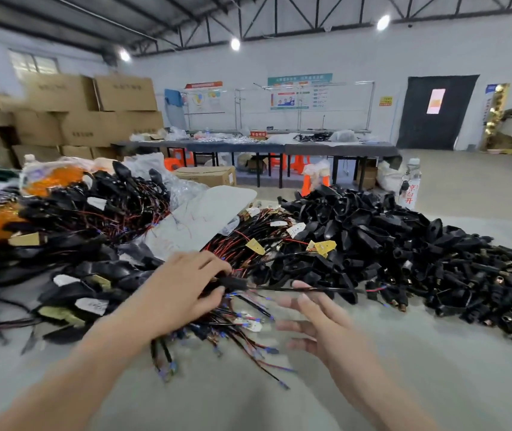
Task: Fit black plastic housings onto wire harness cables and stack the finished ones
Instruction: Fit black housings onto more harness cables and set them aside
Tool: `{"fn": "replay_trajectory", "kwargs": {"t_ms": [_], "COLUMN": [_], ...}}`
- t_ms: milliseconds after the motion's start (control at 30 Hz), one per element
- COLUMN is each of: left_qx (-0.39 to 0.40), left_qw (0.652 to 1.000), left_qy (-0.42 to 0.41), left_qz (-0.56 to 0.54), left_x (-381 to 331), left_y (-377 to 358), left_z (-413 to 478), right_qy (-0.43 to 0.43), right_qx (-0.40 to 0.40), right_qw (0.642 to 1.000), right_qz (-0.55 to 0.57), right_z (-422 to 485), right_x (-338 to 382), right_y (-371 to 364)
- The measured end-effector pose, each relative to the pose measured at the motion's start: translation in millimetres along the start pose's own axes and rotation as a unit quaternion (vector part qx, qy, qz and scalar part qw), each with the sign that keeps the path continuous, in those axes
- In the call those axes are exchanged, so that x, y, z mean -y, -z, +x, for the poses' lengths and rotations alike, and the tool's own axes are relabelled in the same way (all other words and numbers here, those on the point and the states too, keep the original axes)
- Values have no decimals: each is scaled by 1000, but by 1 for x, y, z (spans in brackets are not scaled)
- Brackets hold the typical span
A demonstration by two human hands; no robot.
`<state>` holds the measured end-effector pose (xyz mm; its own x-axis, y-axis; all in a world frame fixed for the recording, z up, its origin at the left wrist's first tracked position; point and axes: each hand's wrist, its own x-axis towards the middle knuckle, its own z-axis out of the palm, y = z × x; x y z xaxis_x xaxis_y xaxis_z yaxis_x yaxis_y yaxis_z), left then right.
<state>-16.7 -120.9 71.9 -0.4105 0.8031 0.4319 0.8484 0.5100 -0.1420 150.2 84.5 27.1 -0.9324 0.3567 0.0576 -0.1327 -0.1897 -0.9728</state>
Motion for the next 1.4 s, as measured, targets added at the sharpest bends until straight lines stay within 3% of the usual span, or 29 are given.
{"fn": "replay_trajectory", "kwargs": {"t_ms": [67,167,267,433,733,800,900,1033,1167,1233,1400], "left_qx": [-16,36,59,43,57,75,112,163,165,143,-20], "left_qw": [998,983,980,986,984,983,983,977,974,977,984], "left_qy": [34,136,174,158,168,166,143,115,135,152,164], "left_qz": [56,118,78,-6,-32,-36,-4,74,76,44,-63], "left_x": [43,92,103,70,29,23,11,-4,-11,-14,-23], "left_y": [16,30,23,-12,-75,-87,-105,-127,-143,-143,-106], "left_z": [-4,-12,-22,-20,55,77,107,135,142,142,156], "right_qy": [-6,-28,-31,-36,-18,26,92,78,116,124,120], "right_qx": [18,35,31,-71,-253,-295,-336,-309,-304,-303,-313], "right_qw": [1000,998,998,992,951,953,919,891,851,850,865], "right_qz": [15,42,49,95,179,56,-186,-323,-411,-412,-372], "right_z": [9,16,18,31,59,64,66,69,70,70,70], "right_x": [10,16,14,6,-7,-14,-32,-50,-53,-51,-45], "right_y": [-24,-46,-48,-16,78,94,106,113,120,121,124]}}
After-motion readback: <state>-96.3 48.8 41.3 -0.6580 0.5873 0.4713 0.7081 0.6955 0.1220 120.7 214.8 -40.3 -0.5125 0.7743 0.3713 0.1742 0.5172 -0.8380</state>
